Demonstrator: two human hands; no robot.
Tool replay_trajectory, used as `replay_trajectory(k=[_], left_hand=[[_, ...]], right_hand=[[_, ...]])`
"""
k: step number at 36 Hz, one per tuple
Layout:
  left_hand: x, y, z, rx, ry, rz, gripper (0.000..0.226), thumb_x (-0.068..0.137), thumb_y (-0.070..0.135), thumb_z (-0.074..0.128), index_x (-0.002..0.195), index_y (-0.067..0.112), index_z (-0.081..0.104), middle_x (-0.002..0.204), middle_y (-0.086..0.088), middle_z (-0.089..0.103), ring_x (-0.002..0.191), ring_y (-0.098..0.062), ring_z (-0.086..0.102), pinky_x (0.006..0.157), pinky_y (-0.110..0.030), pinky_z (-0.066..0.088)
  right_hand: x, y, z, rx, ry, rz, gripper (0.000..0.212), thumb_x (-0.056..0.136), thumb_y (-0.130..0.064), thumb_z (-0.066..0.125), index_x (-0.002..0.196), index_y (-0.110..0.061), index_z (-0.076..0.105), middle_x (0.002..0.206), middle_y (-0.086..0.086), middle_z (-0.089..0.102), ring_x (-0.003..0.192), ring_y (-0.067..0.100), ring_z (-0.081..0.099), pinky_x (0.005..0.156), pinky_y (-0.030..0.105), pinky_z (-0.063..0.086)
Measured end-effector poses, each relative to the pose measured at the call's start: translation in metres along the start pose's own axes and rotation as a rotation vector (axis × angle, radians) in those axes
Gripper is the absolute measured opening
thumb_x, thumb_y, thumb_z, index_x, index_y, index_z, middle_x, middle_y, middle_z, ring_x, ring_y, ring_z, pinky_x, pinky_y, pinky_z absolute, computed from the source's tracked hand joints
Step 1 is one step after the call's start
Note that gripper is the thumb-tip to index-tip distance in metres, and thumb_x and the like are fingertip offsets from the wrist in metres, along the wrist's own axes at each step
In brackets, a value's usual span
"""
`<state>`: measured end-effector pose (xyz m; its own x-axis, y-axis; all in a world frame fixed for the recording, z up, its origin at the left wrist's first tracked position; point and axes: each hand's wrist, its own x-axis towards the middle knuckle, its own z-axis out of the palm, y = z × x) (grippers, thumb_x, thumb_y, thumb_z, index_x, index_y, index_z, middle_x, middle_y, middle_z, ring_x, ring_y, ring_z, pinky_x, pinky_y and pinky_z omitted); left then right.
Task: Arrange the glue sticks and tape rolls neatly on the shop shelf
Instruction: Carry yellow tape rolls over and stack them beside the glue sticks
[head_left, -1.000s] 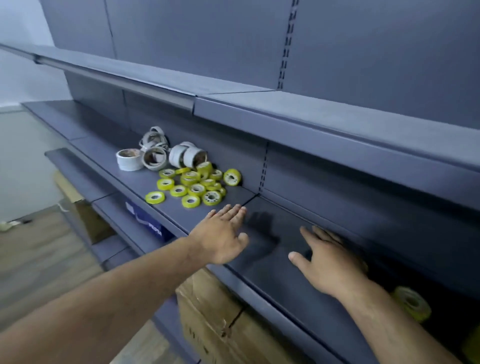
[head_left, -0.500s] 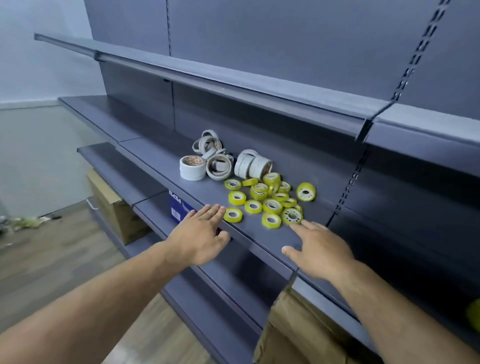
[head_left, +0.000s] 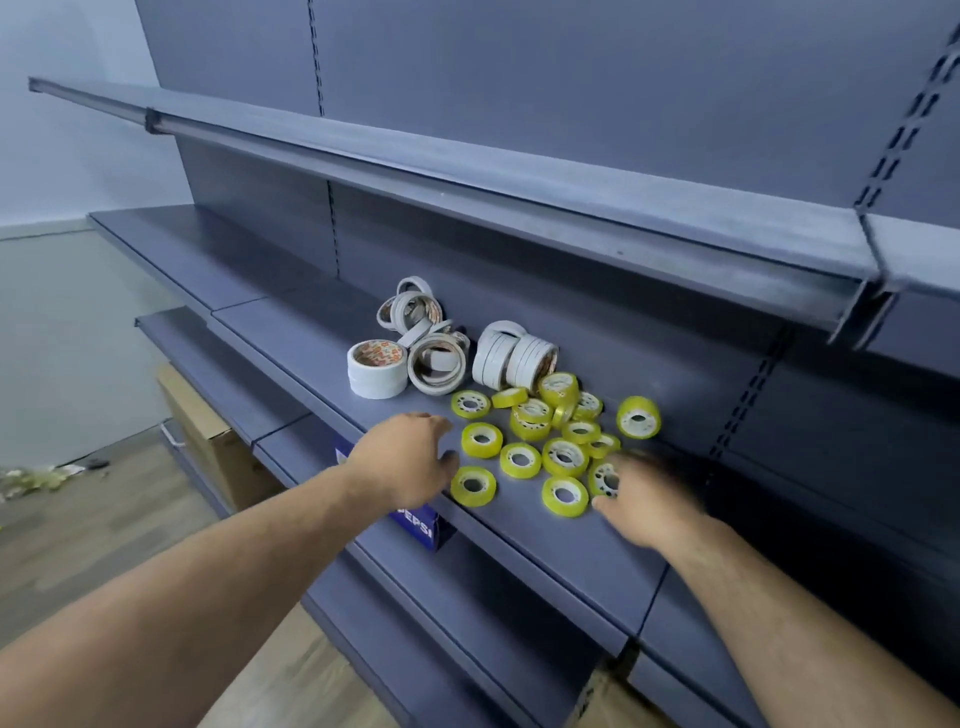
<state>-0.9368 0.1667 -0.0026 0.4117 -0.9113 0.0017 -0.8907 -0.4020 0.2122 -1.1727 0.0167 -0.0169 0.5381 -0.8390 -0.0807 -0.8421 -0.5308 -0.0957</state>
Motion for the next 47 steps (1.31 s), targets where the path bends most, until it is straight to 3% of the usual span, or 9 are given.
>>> replay_trajectory(k=[7, 13, 18, 24, 35, 41, 43, 45, 47], left_hand=[[0.064, 0.013, 0.013, -0.006, -0.048, 0.132, 0.029, 0.081, 0.046, 0.055, 0.1, 0.024, 0.061, 0.102, 0.0, 0.062, 0.099, -0.027, 0.062, 0.077, -0.037, 0.054], [0.099, 0.023, 0.02, 0.09, -0.173, 0.34, 0.037, 0.088, 0.032, 0.056, 0.123, 0.023, 0.057, 0.107, -0.008, 0.066, 0.102, -0.031, 0.06, 0.071, -0.03, 0.043], [0.121, 0.022, 0.027, 0.167, -0.223, 0.396, 0.01, 0.084, 0.031, 0.054, 0.079, 0.021, 0.054, 0.098, -0.007, 0.068, 0.097, -0.031, 0.064, 0.078, -0.034, 0.052], [0.133, 0.018, 0.027, 0.111, -0.184, 0.466, 0.018, 0.079, 0.025, 0.061, 0.095, 0.017, 0.067, 0.093, -0.006, 0.069, 0.079, -0.023, 0.058, 0.067, -0.028, 0.046], [0.138, 0.014, 0.016, -0.028, -0.196, 0.467, 0.021, 0.076, 0.026, 0.069, 0.094, 0.028, 0.057, 0.101, -0.002, 0.065, 0.096, -0.024, 0.063, 0.067, -0.024, 0.043], [0.144, 0.009, 0.018, -0.201, -0.059, 0.528, 0.041, 0.073, 0.041, 0.072, 0.106, 0.016, 0.068, 0.103, -0.005, 0.069, 0.097, -0.026, 0.065, 0.08, -0.031, 0.052], [0.143, 0.011, 0.013, -0.241, -0.082, 0.522, 0.054, 0.064, 0.046, 0.068, 0.111, 0.021, 0.065, 0.105, -0.005, 0.064, 0.094, -0.025, 0.063, 0.075, -0.028, 0.051], [0.141, 0.015, 0.007, -0.324, -0.118, 0.492, 0.049, 0.068, 0.034, 0.076, 0.115, 0.027, 0.062, 0.103, -0.003, 0.061, 0.083, -0.019, 0.061, 0.063, -0.021, 0.047], [0.14, 0.02, 0.004, -0.44, -0.17, 0.484, 0.045, 0.075, 0.019, 0.076, 0.115, 0.03, 0.062, 0.103, 0.003, 0.062, 0.068, -0.009, 0.057, 0.051, -0.012, 0.041]], right_hand=[[0.013, -0.009, 0.001, 0.061, -0.066, 0.087, 0.048, 0.078, -0.038, 0.068, 0.122, -0.023, 0.056, 0.126, 0.002, 0.056, 0.117, 0.026, 0.056, 0.092, 0.032, 0.049], [0.017, -0.023, -0.004, 0.077, -0.086, 0.165, 0.032, 0.094, -0.028, 0.06, 0.122, -0.014, 0.06, 0.124, 0.007, 0.058, 0.113, 0.028, 0.056, 0.093, 0.033, 0.05], [0.021, -0.031, 0.0, 0.106, -0.076, 0.286, 0.037, 0.082, -0.041, 0.064, 0.116, -0.027, 0.056, 0.134, 0.008, 0.046, 0.113, 0.03, 0.055, 0.091, 0.035, 0.051], [0.025, -0.031, 0.0, 0.091, -0.081, 0.303, 0.051, 0.078, -0.034, 0.074, 0.124, -0.025, 0.052, 0.131, 0.007, 0.047, 0.115, 0.031, 0.055, 0.087, 0.034, 0.05], [0.029, -0.027, -0.004, 0.092, -0.068, 0.24, 0.038, 0.074, -0.028, 0.076, 0.109, -0.025, 0.06, 0.106, -0.001, 0.054, 0.097, 0.023, 0.061, 0.075, 0.03, 0.052], [0.025, -0.018, -0.009, 0.182, -0.025, 0.373, 0.026, 0.07, -0.034, 0.07, 0.092, -0.025, 0.059, 0.099, -0.003, 0.063, 0.086, 0.018, 0.061, 0.076, 0.037, 0.058], [0.022, -0.013, -0.011, 0.184, 0.0, 0.398, 0.039, 0.068, -0.038, 0.068, 0.104, -0.029, 0.06, 0.109, -0.004, 0.065, 0.092, 0.019, 0.062, 0.08, 0.037, 0.058], [0.017, -0.01, -0.012, 0.238, 0.029, 0.397, 0.064, 0.069, -0.039, 0.069, 0.131, -0.039, 0.054, 0.126, -0.007, 0.062, 0.105, 0.02, 0.063, 0.084, 0.036, 0.057], [0.011, -0.011, -0.014, 0.322, 0.061, 0.38, 0.072, 0.071, -0.036, 0.07, 0.139, -0.046, 0.048, 0.133, -0.008, 0.059, 0.107, 0.018, 0.063, 0.085, 0.034, 0.057]])
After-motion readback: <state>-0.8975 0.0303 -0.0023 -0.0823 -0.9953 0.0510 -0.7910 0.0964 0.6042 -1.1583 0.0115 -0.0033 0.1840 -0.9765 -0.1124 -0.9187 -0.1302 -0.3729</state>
